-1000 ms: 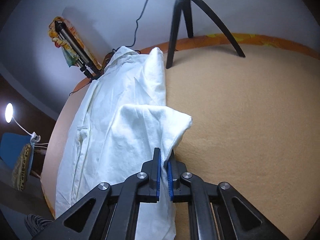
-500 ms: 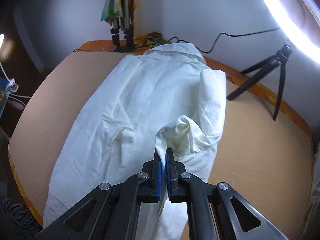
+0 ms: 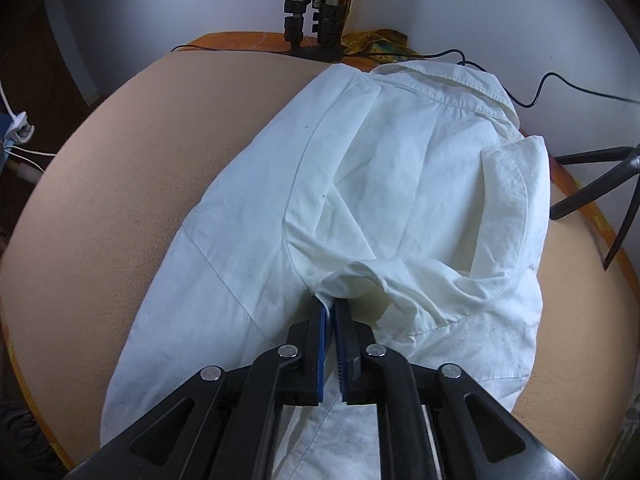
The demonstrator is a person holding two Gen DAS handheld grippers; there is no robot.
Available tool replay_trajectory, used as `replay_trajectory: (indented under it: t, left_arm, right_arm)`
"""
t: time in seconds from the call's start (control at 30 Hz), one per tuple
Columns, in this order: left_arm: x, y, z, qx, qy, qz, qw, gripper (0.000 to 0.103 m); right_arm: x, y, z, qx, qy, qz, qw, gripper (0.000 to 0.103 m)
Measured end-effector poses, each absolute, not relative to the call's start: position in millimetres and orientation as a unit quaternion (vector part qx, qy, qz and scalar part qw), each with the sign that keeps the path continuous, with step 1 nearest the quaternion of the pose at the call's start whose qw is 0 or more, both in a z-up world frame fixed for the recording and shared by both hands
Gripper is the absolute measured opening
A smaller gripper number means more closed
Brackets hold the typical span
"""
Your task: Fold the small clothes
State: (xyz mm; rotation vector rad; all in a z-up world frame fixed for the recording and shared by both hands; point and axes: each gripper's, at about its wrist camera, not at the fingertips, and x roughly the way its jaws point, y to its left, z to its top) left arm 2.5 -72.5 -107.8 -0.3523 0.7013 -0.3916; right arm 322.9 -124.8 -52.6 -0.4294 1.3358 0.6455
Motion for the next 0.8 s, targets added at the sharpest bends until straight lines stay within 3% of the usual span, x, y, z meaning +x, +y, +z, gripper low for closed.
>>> replay_trajectory:
  t: [0.03,0.13,0.2,0.33,0.4,0.43,0.57,0.7,0.8]
  left_arm:
    - [1,-74,-107,-0.165,0.343,-0.194,0.904,0.003]
    - [-6,-78,-100,-0.142,0.35,-0.213,0.901,0.005]
    - [-14,-77,-90,-0.123,0.35,-0.226,0.901,0.013]
    - [-33,-61,-70,-0.091,0.337,-0.249,0.904,0.015]
    - [-38,-47,-62,-0.076,0.335,-0.242,0.908,0.04]
    - [-39,-38,-58,-0.072,0.333,-0.234,0.911,0.045]
    - [-26,-7,-55,-0.059,0.347,-0.193,0.916,0.046]
    - [0,21,-66,-0.11,0.387,-0.172,0.899,0.046]
    - [7,25,-74,-0.119,0.396,-0.165,0.895,0.046]
  right_arm:
    - [325,-132,-44,-0.171,0.604,0.299,0.718,0.032]
    - [322,-167,-7,-0.114,0.578,0.314,0.744,0.032]
    - [317,-205,14,-0.071,0.572,0.304,0.758,0.032]
    - [280,-277,31,-0.037,0.582,0.289,0.759,0.035]
    - [250,-306,34,-0.026,0.593,0.291,0.75,0.035]
    - [237,-317,33,-0.016,0.602,0.292,0.742,0.035]
    - [182,-343,19,0.014,0.641,0.306,0.704,0.035]
    - [146,-342,7,-0.009,0.654,0.316,0.687,0.035]
    - [134,-340,0,-0.015,0.659,0.323,0.68,0.029]
